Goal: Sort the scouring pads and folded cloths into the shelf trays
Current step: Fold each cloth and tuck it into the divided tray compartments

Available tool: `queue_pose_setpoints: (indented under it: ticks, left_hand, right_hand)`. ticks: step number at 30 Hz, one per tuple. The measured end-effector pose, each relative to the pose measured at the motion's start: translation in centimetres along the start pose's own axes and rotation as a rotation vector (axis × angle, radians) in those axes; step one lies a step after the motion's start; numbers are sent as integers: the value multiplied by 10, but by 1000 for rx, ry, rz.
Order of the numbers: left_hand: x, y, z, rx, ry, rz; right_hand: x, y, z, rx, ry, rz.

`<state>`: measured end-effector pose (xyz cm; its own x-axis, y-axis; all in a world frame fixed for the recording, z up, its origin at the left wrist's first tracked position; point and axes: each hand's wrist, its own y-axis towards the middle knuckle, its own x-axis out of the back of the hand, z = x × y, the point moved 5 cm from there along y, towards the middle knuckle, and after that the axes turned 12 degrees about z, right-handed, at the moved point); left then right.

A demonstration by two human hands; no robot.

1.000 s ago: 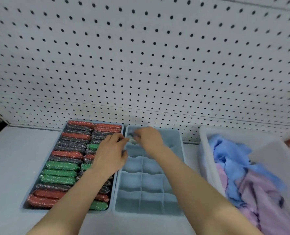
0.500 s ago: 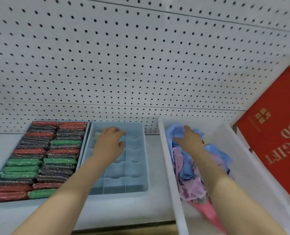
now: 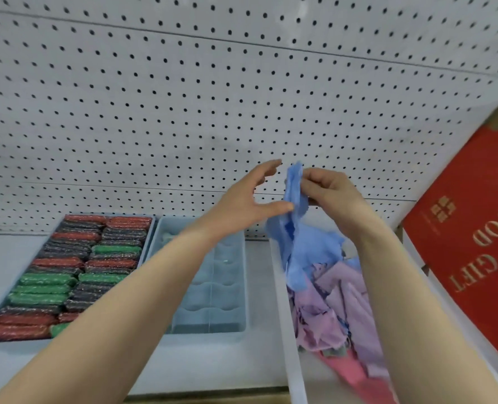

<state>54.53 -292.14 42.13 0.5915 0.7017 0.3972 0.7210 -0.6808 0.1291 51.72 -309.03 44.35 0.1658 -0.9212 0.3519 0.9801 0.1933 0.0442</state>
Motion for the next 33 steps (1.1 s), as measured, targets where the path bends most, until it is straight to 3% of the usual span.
queue_pose_setpoints:
  ticks: [3, 9, 14, 21, 24, 26, 28, 30, 33]
  left_hand:
    - [9, 2, -20, 18, -69, 9]
    - [44, -16, -38, 14, -142, -278]
    - [74, -31, -53, -25, -158, -353]
    - [108, -57, -47, 15, -14, -354]
    - [110, -62, -43, 26, 123, -302]
    - [112, -66, -38, 39, 193, -283]
    - [120, -73, -30, 49, 231, -303]
    - [130, -82, -21, 72, 272, -330]
    - [136, -89, -10, 151, 318, -336]
  right_hand:
    - [-3, 0, 27, 72, 5, -33]
    - [-18, -1, 66, 172, 27, -229]
    - [-63, 12, 86, 136, -241, 57]
    - [-78, 34, 84, 90, 208, 101]
    - [-95, 38, 86, 67, 270, 262]
    - [-101, 41, 86, 39, 115, 235]
    - [-96, 45, 84, -1, -45, 90]
    - [-89, 45, 80, -32, -41, -13]
    - [-105, 40, 80, -25, -20, 137]
